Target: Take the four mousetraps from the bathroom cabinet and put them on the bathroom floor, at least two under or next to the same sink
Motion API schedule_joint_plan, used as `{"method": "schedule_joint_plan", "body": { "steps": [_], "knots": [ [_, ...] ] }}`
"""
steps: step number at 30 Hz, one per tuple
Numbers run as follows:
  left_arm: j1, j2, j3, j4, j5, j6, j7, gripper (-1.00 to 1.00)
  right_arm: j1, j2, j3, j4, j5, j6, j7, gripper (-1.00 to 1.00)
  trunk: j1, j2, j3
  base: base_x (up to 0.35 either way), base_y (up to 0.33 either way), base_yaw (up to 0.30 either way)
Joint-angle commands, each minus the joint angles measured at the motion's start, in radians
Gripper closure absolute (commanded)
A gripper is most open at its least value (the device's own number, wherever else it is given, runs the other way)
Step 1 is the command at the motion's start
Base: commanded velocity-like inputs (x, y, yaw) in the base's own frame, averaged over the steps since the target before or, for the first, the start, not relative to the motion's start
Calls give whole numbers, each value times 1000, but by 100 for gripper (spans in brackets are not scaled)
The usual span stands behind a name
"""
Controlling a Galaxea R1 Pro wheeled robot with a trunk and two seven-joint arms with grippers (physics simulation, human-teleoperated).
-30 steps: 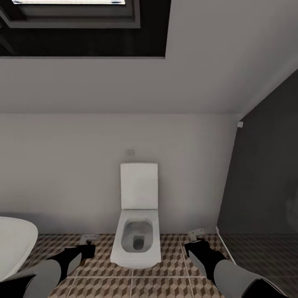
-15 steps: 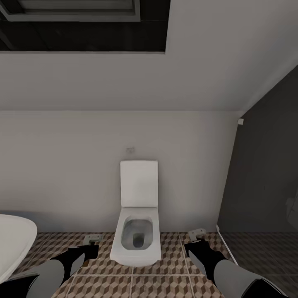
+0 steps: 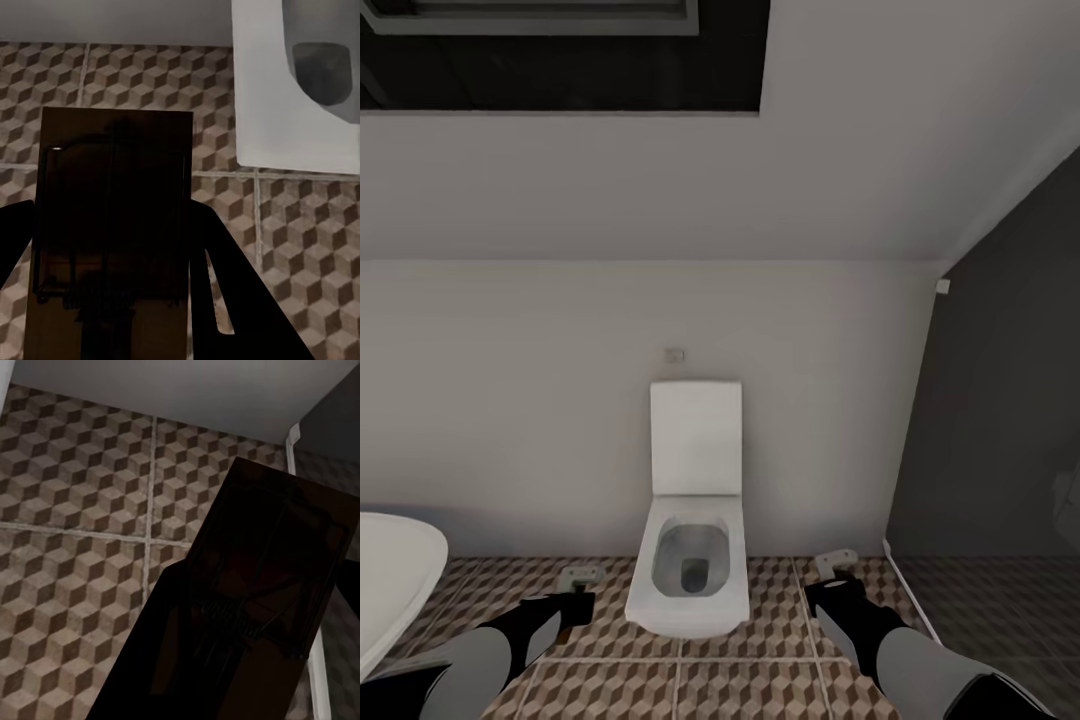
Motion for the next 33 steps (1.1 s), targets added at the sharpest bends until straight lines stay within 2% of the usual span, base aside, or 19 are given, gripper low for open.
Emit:
{"method": "schedule_joint_plan", "body": {
  "steps": [1, 9, 14, 16, 20, 33],
  "knots": [
    [-1, 1, 9, -1, -13, 4, -4, 100, -1, -1, 9, -2, -8, 5, -6, 100, 4, -8, -4, 0, 0, 0],
    [-1, 5, 9, -1, -13, 4, -1, 100, -1, 0, 9, 10, -9, -2, -6, 100, 35, -64, -29, 0, 0, 0],
    [-1, 10, 9, -1, -14, 4, -2, 100, 0, 3, 9, 23, -13, -67, -6, 100, 54, -99, -45, 0, 0, 0],
    [-1, 12, 9, -1, -15, 4, 0, 100, 0, 4, 10, 63, -13, -112, -6, 100, 61, -113, -51, 0, 0, 0],
    [-1, 13, 9, -1, -15, 4, 1, 100, -1, 6, 9, 107, -14, -150, -6, 100, 77, -141, -64, 0, 0, 0],
    [-1, 12, 8, -2, -15, 5, -1, 100, 0, 5, 9, 132, -14, -157, 2, 100, 127, -232, -105, 0, 0, 0]
  ]
}}
